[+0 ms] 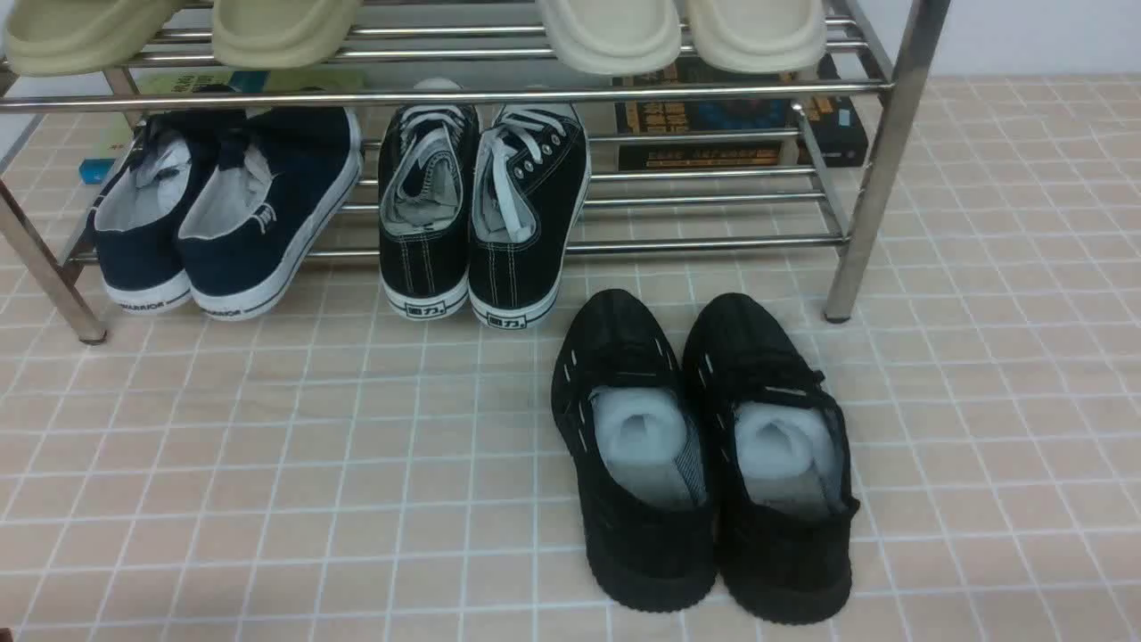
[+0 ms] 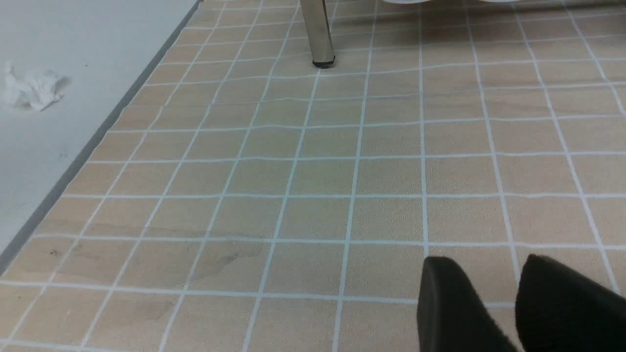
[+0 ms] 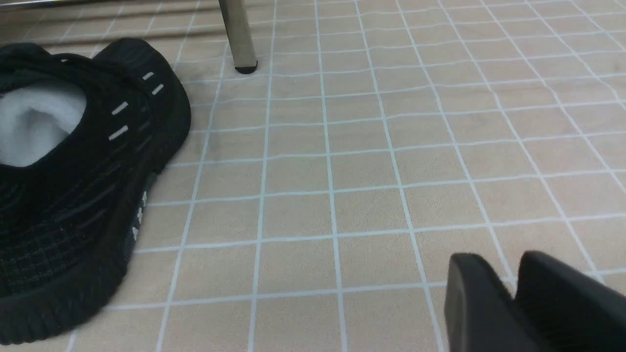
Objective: Take the shoes off the shelf from the light coffee tablecloth by hand.
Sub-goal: 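Grasp the leftmost shoe on the bottom shelf of the shoe rack with the left gripper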
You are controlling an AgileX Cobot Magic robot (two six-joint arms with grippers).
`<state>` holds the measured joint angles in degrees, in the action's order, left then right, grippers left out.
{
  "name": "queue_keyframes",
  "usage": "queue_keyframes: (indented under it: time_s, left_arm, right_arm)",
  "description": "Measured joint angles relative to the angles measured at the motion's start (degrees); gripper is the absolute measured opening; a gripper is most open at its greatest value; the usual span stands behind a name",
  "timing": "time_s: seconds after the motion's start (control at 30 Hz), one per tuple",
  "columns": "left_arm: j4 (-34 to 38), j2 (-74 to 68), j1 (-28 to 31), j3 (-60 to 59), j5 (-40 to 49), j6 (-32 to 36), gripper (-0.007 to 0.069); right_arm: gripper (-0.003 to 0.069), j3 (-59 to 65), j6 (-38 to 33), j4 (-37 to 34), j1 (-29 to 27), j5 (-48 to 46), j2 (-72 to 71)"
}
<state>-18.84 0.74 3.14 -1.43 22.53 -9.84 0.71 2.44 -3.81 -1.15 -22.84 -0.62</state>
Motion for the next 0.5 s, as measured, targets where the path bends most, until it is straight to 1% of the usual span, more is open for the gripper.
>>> queue_keyframes:
  time_s: [0.5]
  left_arm:
    - [0.0, 0.0, 0.0, 0.0, 0.01, 0.0, 0.0239]
  right_arm:
    - [0.0175, 0.0, 0.0, 0.06, 0.0, 0.0, 0.0]
